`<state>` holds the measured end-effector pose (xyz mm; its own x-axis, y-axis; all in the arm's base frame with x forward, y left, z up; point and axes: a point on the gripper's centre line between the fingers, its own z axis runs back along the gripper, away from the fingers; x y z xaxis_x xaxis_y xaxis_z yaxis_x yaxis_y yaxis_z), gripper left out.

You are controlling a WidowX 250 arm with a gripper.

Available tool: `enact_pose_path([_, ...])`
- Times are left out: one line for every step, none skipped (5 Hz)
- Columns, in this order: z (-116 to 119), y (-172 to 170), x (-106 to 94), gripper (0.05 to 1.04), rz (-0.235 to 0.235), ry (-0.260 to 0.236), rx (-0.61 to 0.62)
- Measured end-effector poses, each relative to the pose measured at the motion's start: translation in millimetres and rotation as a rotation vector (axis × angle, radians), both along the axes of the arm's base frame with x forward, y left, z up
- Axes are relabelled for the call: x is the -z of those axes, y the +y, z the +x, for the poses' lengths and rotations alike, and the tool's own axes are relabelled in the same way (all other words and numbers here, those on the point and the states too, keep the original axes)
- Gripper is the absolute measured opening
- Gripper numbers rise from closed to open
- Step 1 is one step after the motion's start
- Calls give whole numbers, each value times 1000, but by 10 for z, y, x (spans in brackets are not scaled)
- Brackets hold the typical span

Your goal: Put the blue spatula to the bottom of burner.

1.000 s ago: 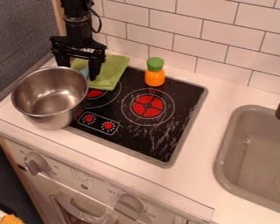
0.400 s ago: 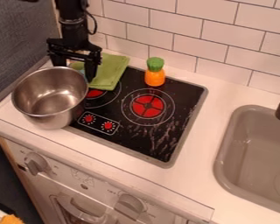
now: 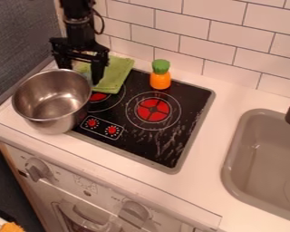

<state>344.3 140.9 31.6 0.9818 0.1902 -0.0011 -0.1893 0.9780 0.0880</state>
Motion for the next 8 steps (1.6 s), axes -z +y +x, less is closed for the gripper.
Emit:
enact_pose_path([-45,-35,-71,1001,18,-21,5])
enact_pose_path([-115,-60,-14,1001,20,-14,6])
enact_pose_path([-170,-106,-7,1001,21,-3,11])
enact_pose_path([-162,-105,-9,1001,34,-5,0])
enact_pose_path([-160,-83,113,1001,29,28,-27])
enact_pose_path([-154,-48,199,980,24,65,-54])
enact_pose_path([-122,-24,208,878,25,64,-61])
enact_pose_path([-126,-41,211,586,15,64,-50])
